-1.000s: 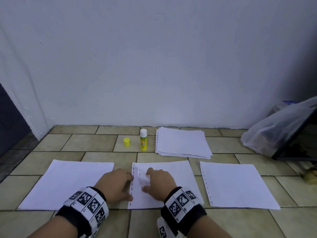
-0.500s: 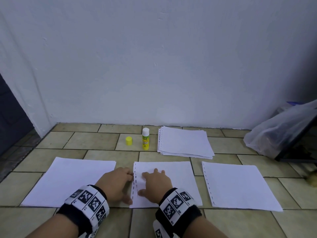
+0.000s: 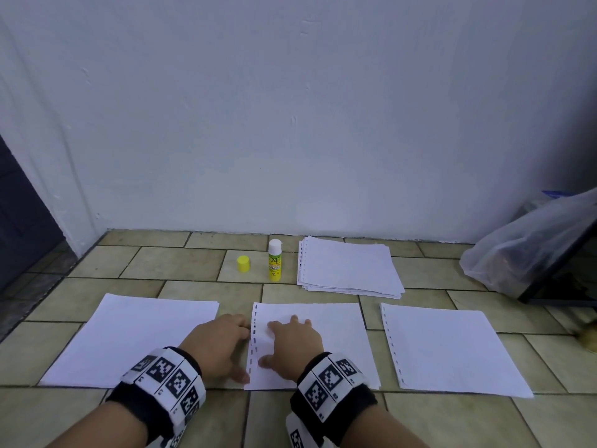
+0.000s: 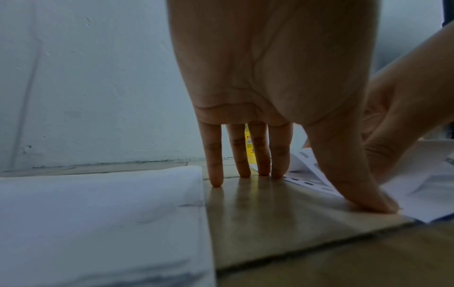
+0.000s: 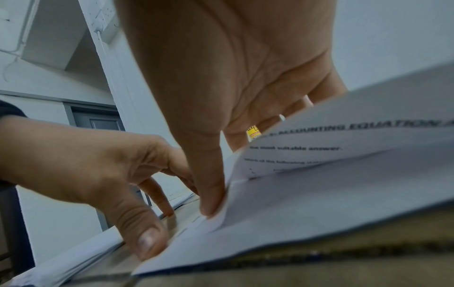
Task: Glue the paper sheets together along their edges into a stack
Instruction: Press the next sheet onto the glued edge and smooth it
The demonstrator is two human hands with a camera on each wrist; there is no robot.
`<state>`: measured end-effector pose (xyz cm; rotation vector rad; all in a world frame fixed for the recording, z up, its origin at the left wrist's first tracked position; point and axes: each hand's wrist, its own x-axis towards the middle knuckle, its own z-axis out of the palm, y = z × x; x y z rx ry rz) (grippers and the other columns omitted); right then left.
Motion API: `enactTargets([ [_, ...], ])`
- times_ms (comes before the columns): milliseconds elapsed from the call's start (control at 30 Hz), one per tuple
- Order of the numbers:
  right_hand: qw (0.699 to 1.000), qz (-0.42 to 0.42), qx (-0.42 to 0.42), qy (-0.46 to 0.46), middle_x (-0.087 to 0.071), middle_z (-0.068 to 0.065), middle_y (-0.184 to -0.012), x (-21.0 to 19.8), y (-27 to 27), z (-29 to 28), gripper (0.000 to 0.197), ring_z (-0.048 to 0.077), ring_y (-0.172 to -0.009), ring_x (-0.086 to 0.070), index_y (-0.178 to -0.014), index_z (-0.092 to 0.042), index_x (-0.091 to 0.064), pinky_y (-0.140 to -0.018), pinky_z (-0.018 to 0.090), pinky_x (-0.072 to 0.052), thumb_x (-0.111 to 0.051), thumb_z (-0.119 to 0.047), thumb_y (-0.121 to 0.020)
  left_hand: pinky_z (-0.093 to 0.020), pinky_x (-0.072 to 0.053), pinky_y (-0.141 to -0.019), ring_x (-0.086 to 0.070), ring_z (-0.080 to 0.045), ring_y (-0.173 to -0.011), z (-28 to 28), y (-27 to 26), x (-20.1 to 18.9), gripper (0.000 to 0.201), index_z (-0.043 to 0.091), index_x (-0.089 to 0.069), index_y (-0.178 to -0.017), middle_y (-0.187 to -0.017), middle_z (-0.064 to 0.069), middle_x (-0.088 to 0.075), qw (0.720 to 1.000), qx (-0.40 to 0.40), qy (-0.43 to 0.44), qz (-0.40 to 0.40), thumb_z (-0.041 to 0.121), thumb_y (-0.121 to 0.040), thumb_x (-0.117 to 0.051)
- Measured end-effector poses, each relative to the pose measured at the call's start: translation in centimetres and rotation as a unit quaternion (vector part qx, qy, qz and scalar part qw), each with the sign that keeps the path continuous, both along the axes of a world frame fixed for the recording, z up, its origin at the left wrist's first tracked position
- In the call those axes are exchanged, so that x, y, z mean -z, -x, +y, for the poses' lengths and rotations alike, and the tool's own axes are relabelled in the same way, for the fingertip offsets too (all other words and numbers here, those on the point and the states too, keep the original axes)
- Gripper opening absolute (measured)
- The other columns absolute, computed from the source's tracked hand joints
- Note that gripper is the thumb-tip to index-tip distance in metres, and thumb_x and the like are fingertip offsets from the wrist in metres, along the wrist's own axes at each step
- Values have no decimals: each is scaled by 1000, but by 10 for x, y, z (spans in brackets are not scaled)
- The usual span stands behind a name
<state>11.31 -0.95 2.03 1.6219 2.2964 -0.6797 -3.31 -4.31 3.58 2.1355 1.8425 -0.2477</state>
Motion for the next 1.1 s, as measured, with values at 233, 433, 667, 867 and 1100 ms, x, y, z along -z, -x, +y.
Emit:
enactTargets([
  [233,1000,-6,-13,1,-25,18,-150,-1,-2,1,72,41,-140,-20,-143,-22,-33,-107,49,-37,-62,-52,-84,-20,-35,-86,-43,-10,-118,0,0,0,67,28,-49,-136,-128,11,-43,1000,3,1,-2,51,-77,-71],
  [433,1000,-6,-22,3,-29,18,-149,-3,-2,2,81,39,-137,-25,-144,-21,-32,-108,47,-35,-63,-59,-80,-21,-34,-84,-43,-10,-119,0,2,1,67,29,-50,-135,-128,12,-44,1000,5,-1,-5,50,-76,-72],
  [667,999,-20,-28,8,-28,20,-150,-11,-2,1,79,41,-138,-26,-145,-19,-33,-107,45,-34,-47,-68,-85,-21,-37,-89,-42,-9,-122,3,6,3,71,31,-50,-135,-132,14,-43,1000,13,3,-10,44,-71,-78],
  [867,999,-26,-36,-7,-41,18,-139,-19,-2,-2,56,36,-129,-38,-142,-16,-38,-106,42,-33,-48,-45,-95,-20,-34,-99,-41,-9,-123,7,10,2,85,29,-45,-139,-132,14,-44,999,9,27,-32,41,-65,-83],
  [1100,997,-45,-60,-20,-42,18,-138,-28,-2,-8,64,32,-130,-37,-142,-14,-33,-109,43,-29,-58,-43,-91,-21,-41,-87,-48,-9,-105,10,8,-3,61,25,-44,-115,-118,10,-43,997,-40,40,-52,46,-69,-80],
])
